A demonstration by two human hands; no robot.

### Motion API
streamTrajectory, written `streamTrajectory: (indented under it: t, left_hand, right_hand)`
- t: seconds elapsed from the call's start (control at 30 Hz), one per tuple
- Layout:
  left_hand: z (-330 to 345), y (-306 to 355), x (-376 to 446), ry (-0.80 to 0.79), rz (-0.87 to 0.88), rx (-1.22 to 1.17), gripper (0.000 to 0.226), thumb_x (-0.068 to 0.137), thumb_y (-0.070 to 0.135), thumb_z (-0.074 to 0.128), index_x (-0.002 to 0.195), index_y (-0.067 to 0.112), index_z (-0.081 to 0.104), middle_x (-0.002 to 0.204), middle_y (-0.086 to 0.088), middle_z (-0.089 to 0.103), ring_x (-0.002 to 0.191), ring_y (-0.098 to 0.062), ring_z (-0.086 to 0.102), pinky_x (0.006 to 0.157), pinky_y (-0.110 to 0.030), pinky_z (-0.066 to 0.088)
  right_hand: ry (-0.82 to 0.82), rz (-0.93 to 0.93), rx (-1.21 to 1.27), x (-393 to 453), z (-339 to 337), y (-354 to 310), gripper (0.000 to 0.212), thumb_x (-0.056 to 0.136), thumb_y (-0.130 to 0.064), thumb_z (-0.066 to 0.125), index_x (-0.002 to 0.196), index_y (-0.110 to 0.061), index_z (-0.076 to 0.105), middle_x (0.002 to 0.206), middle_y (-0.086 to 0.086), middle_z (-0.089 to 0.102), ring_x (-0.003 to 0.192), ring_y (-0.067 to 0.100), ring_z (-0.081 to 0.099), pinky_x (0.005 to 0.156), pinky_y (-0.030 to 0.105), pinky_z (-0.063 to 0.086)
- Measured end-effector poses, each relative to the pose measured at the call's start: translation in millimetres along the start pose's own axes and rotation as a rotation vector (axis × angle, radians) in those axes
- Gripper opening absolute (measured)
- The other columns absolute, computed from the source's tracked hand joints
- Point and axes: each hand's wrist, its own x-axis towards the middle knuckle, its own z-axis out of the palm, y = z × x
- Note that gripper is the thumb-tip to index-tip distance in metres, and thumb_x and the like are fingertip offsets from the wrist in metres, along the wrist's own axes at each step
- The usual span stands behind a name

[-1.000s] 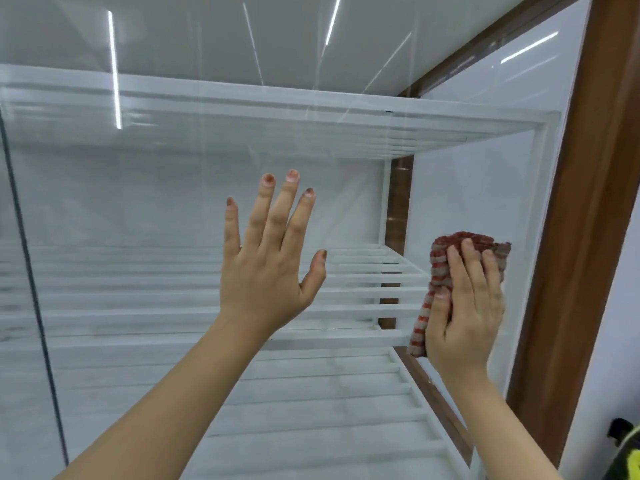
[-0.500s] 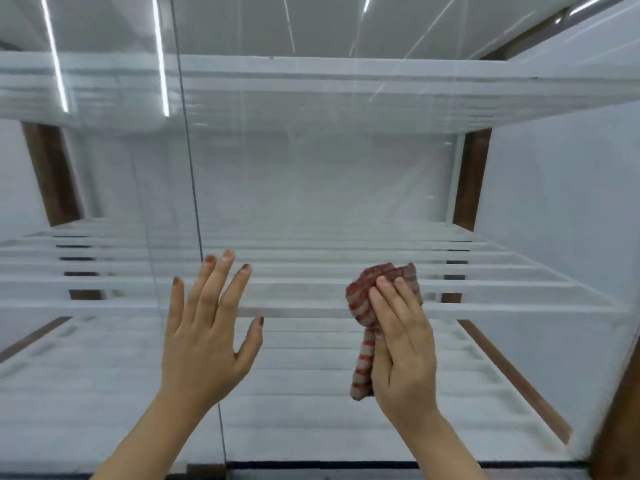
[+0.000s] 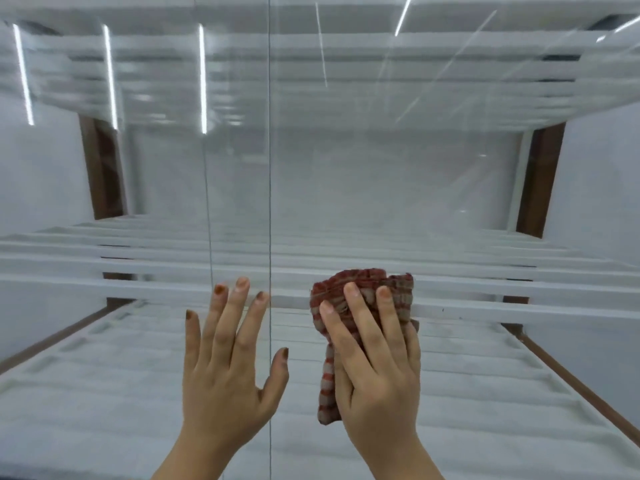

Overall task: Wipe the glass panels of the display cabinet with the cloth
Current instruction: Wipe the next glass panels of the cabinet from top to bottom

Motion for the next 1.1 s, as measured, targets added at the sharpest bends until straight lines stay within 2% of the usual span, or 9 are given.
streamTrajectory:
  t: [0.17,0.27,0.37,0.53,0.7,0.8,0.87,0.97,1.1]
  left_hand:
    - [6,0,-5,0.036,-0.006,-0.003,0.068,0.086,0.036,0.041,0.147,0.016,0.019,0.156,0.001,0.013,0.143,-0.021,0.012,0.115,-0.047,0.008]
    - [8,-1,-7,0.059,-0.002,-0.022,0.065,0.084,0.032,0.041,0.144,0.014,0.024,0.153,-0.002,0.020,0.143,-0.019,0.012,0.117,-0.041,0.005]
    - [10,0,-7,0.095,0.002,-0.055,0.063,0.085,0.033,0.040,0.145,0.017,0.025,0.153,0.000,0.021,0.143,-0.016,0.013,0.117,-0.037,0.003]
    - [13,-2,-14,0.139,-0.012,-0.083,0.062,0.086,0.040,0.036,0.144,0.021,0.028,0.153,0.003,0.024,0.142,-0.012,0.012,0.116,-0.038,0.005]
    - [14,-5,-18,0.174,0.049,-0.073,0.068,0.082,0.048,0.029,0.145,0.021,0.027,0.154,0.004,0.021,0.142,-0.011,0.011,0.113,-0.029,-0.001]
    - [15,-6,-21,0.191,0.066,-0.093,0.069,0.081,0.048,0.029,0.144,0.020,0.029,0.153,0.003,0.024,0.142,-0.013,0.014,0.115,-0.033,0.002]
    - [15,-6,-21,0.183,0.069,-0.093,0.068,0.081,0.047,0.029,0.144,0.020,0.029,0.153,0.003,0.024,0.142,-0.013,0.014,0.116,-0.036,0.005]
    - [15,-7,-21,0.177,0.072,-0.090,0.068,0.082,0.047,0.028,0.145,0.021,0.028,0.153,0.004,0.022,0.143,-0.011,0.011,0.116,-0.034,0.002]
    - [17,-9,-23,0.191,0.076,-0.082,0.067,0.083,0.047,0.029,0.144,0.020,0.029,0.153,0.004,0.023,0.142,-0.011,0.012,0.116,-0.033,0.003]
  right_hand:
    - [0.011,-0.075,-0.138,-6,8,-2,0.045,0.095,-0.025,0.030,0.138,-0.020,0.041,0.146,0.004,0.035,0.139,0.024,0.024,0.111,0.042,0.020]
    - [0.006,-0.072,-0.164,-10,12,-2,0.050,0.092,-0.024,0.034,0.142,-0.020,0.036,0.149,0.003,0.030,0.141,0.023,0.020,0.111,0.042,0.017]
    - [0.038,-0.070,-0.149,-12,15,0,0.051,0.091,-0.026,0.036,0.142,-0.020,0.036,0.149,0.003,0.031,0.140,0.024,0.021,0.110,0.043,0.017]
    - [0.089,-0.085,-0.145,-20,19,2,0.049,0.092,-0.030,0.033,0.140,-0.021,0.038,0.147,0.003,0.036,0.138,0.025,0.025,0.108,0.047,0.022]
    - [0.103,-0.081,-0.116,-23,19,1,0.048,0.092,-0.029,0.036,0.140,-0.020,0.038,0.148,0.001,0.035,0.140,0.023,0.023,0.110,0.046,0.019]
    - [0.141,-0.097,-0.100,-36,22,-6,0.046,0.090,-0.028,0.037,0.135,-0.019,0.043,0.144,0.002,0.041,0.137,0.023,0.029,0.108,0.045,0.024]
    - [0.125,-0.129,-0.148,-46,28,-12,0.047,0.090,-0.030,0.034,0.135,-0.019,0.044,0.143,0.001,0.043,0.136,0.022,0.032,0.106,0.045,0.026]
    - [0.084,-0.133,-0.184,-39,30,-19,0.051,0.090,-0.034,0.029,0.137,-0.020,0.043,0.144,-0.001,0.041,0.137,0.021,0.031,0.105,0.047,0.028]
    - [0.015,-0.142,-0.166,-10,26,-19,0.058,0.088,-0.039,0.021,0.142,-0.023,0.034,0.150,-0.003,0.032,0.140,0.019,0.021,0.110,0.046,0.021]
